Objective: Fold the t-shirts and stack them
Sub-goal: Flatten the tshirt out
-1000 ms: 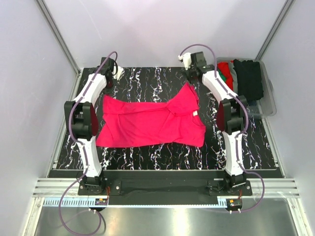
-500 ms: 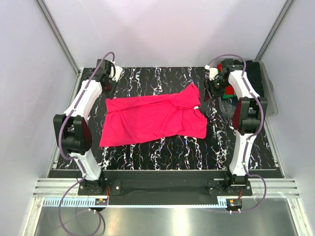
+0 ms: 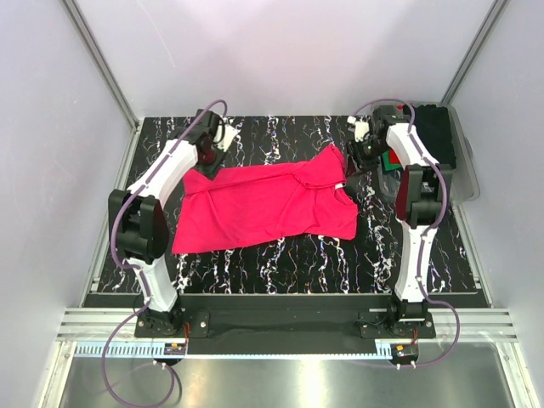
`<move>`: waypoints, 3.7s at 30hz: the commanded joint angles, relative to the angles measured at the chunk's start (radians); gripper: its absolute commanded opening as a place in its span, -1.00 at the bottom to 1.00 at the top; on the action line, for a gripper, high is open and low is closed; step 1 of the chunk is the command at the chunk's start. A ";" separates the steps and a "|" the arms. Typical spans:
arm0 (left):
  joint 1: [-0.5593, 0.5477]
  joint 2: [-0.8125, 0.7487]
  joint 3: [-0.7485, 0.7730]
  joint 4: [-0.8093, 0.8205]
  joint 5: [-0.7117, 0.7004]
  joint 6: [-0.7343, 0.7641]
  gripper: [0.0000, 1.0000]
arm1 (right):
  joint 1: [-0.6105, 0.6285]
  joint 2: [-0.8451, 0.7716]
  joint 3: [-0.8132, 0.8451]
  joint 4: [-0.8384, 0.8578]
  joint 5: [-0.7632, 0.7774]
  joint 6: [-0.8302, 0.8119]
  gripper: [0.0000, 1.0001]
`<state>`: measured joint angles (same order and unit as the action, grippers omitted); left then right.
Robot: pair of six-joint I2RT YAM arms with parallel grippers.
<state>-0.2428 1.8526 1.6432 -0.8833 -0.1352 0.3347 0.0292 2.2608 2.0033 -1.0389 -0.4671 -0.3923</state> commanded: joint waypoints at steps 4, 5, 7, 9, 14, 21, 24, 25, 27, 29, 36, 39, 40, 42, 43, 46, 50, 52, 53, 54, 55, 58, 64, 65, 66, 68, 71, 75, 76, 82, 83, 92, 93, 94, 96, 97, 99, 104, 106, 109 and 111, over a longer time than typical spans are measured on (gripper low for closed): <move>-0.042 -0.013 0.035 0.004 -0.010 0.012 0.00 | 0.024 0.080 0.078 0.020 0.071 0.035 0.01; -0.044 -0.015 0.030 0.004 -0.012 0.012 0.00 | 0.026 0.094 0.086 0.022 0.076 0.036 0.01; -0.046 -0.016 0.026 0.003 -0.020 0.018 0.00 | 0.031 0.108 0.106 0.022 0.074 0.038 0.01; -0.046 -0.020 0.018 0.006 -0.032 0.021 0.00 | 0.037 0.124 0.124 0.023 0.084 0.043 0.00; -0.046 -0.023 0.015 0.004 -0.038 0.024 0.00 | 0.041 0.158 0.146 0.025 0.091 0.047 0.00; -0.047 -0.004 0.024 0.006 -0.043 0.026 0.00 | 0.044 0.168 0.163 0.016 0.019 0.043 -0.20; -0.047 0.003 0.027 0.004 -0.043 0.024 0.00 | 0.048 0.163 0.163 0.007 -0.005 0.040 -0.38; -0.046 0.007 0.030 0.007 -0.043 0.024 0.00 | 0.048 0.163 0.163 0.001 -0.017 0.038 -0.40; -0.046 0.011 0.032 0.009 -0.043 0.024 0.00 | 0.049 0.163 0.160 -0.004 -0.028 0.040 -0.39; -0.047 0.016 0.038 0.009 -0.044 0.024 0.00 | 0.049 0.167 0.155 -0.001 -0.024 0.049 -0.32; -0.047 0.013 0.046 0.009 -0.058 0.032 0.00 | 0.051 0.177 0.152 -0.001 -0.013 0.043 -0.50; -0.047 0.008 0.038 0.012 -0.069 0.038 0.00 | 0.051 0.175 0.158 -0.001 -0.005 0.041 -0.81; -0.046 0.008 0.029 0.014 -0.081 0.043 -0.01 | 0.049 0.166 0.164 -0.001 -0.005 0.041 -0.88; -0.038 0.002 0.020 0.029 -0.096 0.047 -0.01 | 0.051 0.142 0.175 -0.001 -0.005 0.041 -0.98; -0.029 0.000 0.014 0.038 -0.098 0.049 -0.01 | 0.052 0.102 0.179 -0.001 -0.004 0.041 -0.99; 0.028 0.019 0.032 0.041 -0.072 0.044 0.00 | 0.054 0.025 0.210 -0.003 -0.018 0.041 -1.00; 0.095 0.066 0.053 0.038 -0.014 0.081 -0.12 | 0.060 -0.018 0.305 -0.027 -0.050 0.063 -1.00; 0.102 0.077 0.040 0.037 0.002 0.131 -0.30 | 0.077 -0.035 0.322 -0.035 -0.051 0.056 -1.00; 0.106 0.089 0.037 0.038 0.008 0.144 -0.31 | 0.081 -0.038 0.328 -0.038 -0.048 0.052 -1.00; 0.109 0.094 0.032 0.040 0.009 0.164 -0.31 | 0.086 -0.040 0.337 -0.042 -0.047 0.053 -1.00; 0.111 0.102 0.030 0.040 0.012 0.168 -0.31 | 0.092 -0.037 0.347 -0.050 -0.053 0.061 -1.00; 0.117 0.128 0.027 0.044 0.019 0.208 -0.28 | 0.106 -0.040 0.344 -0.052 -0.038 0.055 -1.00; 0.135 0.189 0.020 0.049 0.028 0.234 -0.21 | 0.121 -0.047 0.336 -0.055 -0.010 0.040 -1.00; 0.142 0.200 0.017 0.047 0.028 0.234 -0.21 | 0.123 -0.047 0.334 -0.053 -0.008 0.040 -1.00; 0.146 0.206 0.017 0.047 0.029 0.236 -0.20 | 0.124 -0.049 0.333 -0.055 -0.005 0.038 -1.00; 0.157 0.221 0.021 0.047 0.028 0.236 -0.20 | 0.127 -0.050 0.328 -0.053 0.001 0.035 -1.00; 0.166 0.244 0.032 0.046 0.029 0.242 -0.19 | 0.130 -0.049 0.324 -0.053 0.008 0.032 -1.00; 0.168 0.269 0.041 0.046 0.029 0.251 -0.21 | 0.130 -0.043 0.322 -0.053 0.016 0.029 -1.00; 0.168 0.273 0.040 0.043 0.032 0.253 -0.21 | 0.130 -0.041 0.324 -0.055 0.018 0.029 -1.00; 0.168 0.292 0.047 0.041 0.036 0.254 -0.21 | 0.132 -0.030 0.330 -0.053 0.025 0.027 -1.00; 0.168 0.296 0.050 0.041 0.032 0.254 -0.22 | 0.132 -0.029 0.330 -0.052 0.025 0.026 -1.00; 0.169 0.339 0.093 0.009 0.042 0.262 -0.35 | 0.133 -0.017 0.338 -0.049 0.035 0.024 -1.00; 0.169 0.341 0.095 0.003 0.048 0.260 -0.37 | 0.133 -0.015 0.341 -0.050 0.035 0.024 -1.00; 0.169 0.341 0.096 0.000 0.052 0.262 -0.47 | 0.133 -0.014 0.339 -0.049 0.035 0.026 -1.00; 0.171 0.342 0.105 -0.009 0.055 0.259 -0.64 | 0.135 -0.012 0.344 -0.049 0.036 0.026 -1.00; 0.171 0.339 0.109 -0.011 0.059 0.254 -0.66 | 0.135 -0.010 0.344 -0.049 0.035 0.026 -1.00; 0.171 0.330 0.118 -0.013 0.063 0.247 -0.67 | 0.133 -0.010 0.348 -0.050 0.035 0.027 -1.00; 0.171 0.281 0.125 -0.019 0.083 0.231 -0.79 | 0.132 -0.009 0.353 -0.049 0.025 0.029 -1.00; 0.171 0.273 0.129 -0.023 0.085 0.222 -0.80 | 0.133 -0.010 0.354 -0.049 0.022 0.027 -1.00; 0.171 0.251 0.130 -0.026 0.078 0.222 -0.90 | 0.132 -0.009 0.362 -0.049 0.019 0.029 -1.00; 0.171 0.225 0.133 -0.026 0.074 0.224 -1.00 | 0.133 -0.009 0.371 -0.050 0.021 0.030 -1.00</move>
<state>-0.0769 2.1792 1.7348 -0.9012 -0.0772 0.5644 0.1535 2.2585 2.3245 -1.0943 -0.4366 -0.3592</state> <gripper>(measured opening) 0.022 0.011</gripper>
